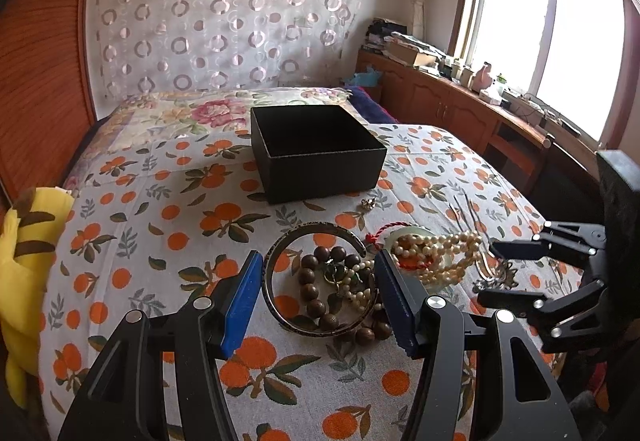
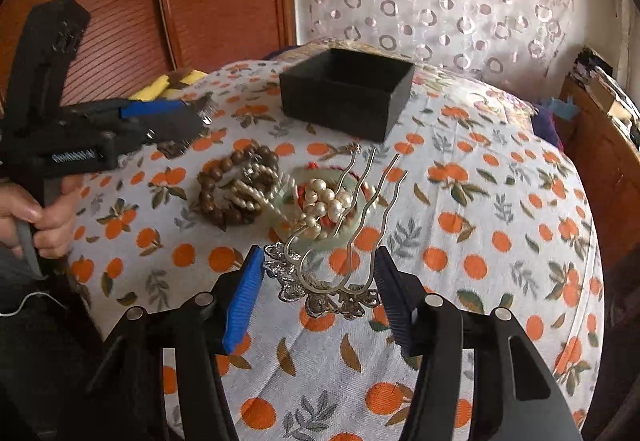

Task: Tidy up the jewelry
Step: 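Move the right tool down over the silver hairpin and close on it, then lift the silver hairpin with the right tool out of the tangled pile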

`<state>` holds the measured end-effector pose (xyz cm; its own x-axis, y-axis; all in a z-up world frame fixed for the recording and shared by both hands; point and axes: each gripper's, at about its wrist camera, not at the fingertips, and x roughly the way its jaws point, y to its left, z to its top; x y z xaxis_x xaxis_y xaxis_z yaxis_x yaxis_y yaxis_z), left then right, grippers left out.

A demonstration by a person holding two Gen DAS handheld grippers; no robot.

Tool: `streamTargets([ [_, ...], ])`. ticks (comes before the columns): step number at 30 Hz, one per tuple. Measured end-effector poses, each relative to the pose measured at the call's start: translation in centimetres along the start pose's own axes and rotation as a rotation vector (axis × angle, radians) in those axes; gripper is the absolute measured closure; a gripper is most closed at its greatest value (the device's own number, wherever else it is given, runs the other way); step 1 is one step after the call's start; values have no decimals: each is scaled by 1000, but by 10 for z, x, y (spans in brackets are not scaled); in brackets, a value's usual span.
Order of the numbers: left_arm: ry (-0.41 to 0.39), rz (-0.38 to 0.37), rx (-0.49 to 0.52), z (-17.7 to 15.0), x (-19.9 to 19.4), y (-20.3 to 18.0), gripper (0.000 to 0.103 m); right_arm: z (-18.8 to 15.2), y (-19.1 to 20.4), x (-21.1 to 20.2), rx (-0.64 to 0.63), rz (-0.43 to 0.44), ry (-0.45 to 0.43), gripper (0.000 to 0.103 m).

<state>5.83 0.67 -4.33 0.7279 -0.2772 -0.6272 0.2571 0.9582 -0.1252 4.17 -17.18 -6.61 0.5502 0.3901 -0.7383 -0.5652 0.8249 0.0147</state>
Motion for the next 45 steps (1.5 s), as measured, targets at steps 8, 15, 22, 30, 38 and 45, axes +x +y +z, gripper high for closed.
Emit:
streamTargets([
  [8, 3, 8, -10, 1, 0, 2, 48, 36, 17, 11, -62, 58, -27, 44],
  [15, -2, 14, -16, 3, -2, 5, 48, 22, 23, 36, -123, 78, 106, 44],
  [22, 7, 8, -5, 1, 1, 0, 48, -6, 11, 24, -134, 72, 169, 44],
  [30, 26, -19, 20, -2, 6, -14, 48, -15, 6, 21, -133, 74, 181, 44],
  [38, 66, -61, 87, -7, 22, -46, 48, -15, 1, 18, -121, 71, 173, 44],
  [45, 116, -68, 175, -9, 43, -72, 48, -12, -1, 19, -106, 77, 150, 44],
])
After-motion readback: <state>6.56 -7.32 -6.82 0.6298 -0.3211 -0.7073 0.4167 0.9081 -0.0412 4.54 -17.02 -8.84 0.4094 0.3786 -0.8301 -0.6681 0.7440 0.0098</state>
